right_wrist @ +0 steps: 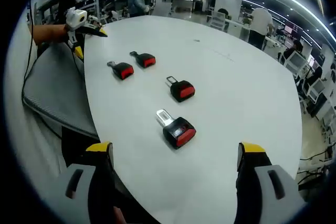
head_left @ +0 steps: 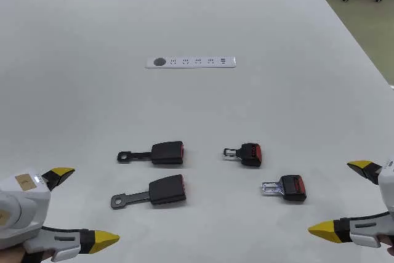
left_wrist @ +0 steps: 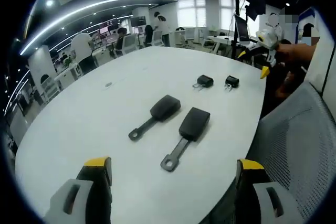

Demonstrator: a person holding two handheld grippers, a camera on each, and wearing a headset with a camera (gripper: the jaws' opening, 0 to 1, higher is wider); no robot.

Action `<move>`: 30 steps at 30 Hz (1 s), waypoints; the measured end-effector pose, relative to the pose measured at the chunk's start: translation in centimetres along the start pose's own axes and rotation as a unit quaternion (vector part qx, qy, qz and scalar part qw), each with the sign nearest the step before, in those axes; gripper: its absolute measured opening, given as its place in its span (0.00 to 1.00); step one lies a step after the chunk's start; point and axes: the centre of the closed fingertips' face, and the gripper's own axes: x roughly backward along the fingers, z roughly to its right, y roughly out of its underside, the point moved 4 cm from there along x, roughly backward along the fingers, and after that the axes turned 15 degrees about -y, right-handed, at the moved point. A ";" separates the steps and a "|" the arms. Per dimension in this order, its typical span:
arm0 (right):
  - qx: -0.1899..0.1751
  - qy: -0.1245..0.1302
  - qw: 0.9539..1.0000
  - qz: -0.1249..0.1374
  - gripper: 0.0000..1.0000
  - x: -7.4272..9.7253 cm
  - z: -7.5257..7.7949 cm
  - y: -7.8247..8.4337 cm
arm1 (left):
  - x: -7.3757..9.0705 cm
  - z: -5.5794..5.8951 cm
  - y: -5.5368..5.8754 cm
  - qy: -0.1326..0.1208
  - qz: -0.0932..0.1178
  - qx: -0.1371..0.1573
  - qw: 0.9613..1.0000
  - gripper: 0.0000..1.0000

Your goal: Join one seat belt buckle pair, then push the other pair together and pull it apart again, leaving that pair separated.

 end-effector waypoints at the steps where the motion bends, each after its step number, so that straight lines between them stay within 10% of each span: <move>1: 0.000 0.001 1.000 0.001 0.99 0.0 0.0 0.0 | 0.1 0.1 -0.2 -0.001 0.001 0.000 1.000 1.00; 30: 0.019 0.002 1.000 0.000 0.99 -0.3 -0.1 -0.7 | 0.1 -0.4 0.3 -0.005 -0.004 0.008 1.000 1.00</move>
